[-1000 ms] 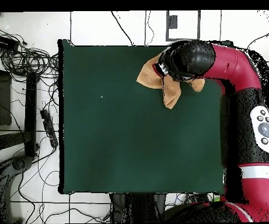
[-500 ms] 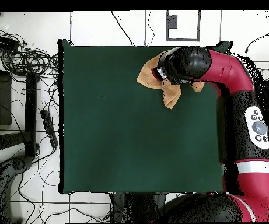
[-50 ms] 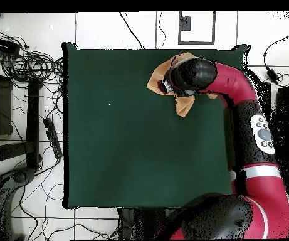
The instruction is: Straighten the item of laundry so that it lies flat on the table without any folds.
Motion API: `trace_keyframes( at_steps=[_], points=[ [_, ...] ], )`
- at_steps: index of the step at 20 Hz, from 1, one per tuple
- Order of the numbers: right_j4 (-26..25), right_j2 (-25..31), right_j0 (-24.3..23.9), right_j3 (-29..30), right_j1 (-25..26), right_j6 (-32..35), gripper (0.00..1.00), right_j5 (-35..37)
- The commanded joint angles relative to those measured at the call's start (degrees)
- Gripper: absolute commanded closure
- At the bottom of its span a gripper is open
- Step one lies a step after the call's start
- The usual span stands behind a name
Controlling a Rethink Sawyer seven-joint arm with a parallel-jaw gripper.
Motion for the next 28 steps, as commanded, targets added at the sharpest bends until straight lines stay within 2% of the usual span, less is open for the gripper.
trace_keyframes(
  at_steps=[1, 9, 12, 16, 21, 28],
  points=[
    [0.7, 6.7, 2.3, -4.2, 5.0, -10.8, 0.0, 2.4],
    [-0.4, 8.6, 3.8, -14.0, 7.4, -14.6, 0.0, 7.5],
    [-0.8, 8.6, 3.8, -15.2, 6.4, -13.4, 0.0, 5.5],
    [-1.4, 7.0, 3.9, -14.1, 3.4, -8.2, 0.0, 0.6],
    [-1.7, 4.3, 3.0, -9.2, -1.2, -1.9, 0.0, -4.2],
    [-1.6, 3.3, 1.6, -3.2, -3.2, 0.2, 0.0, -7.5]
  ],
)
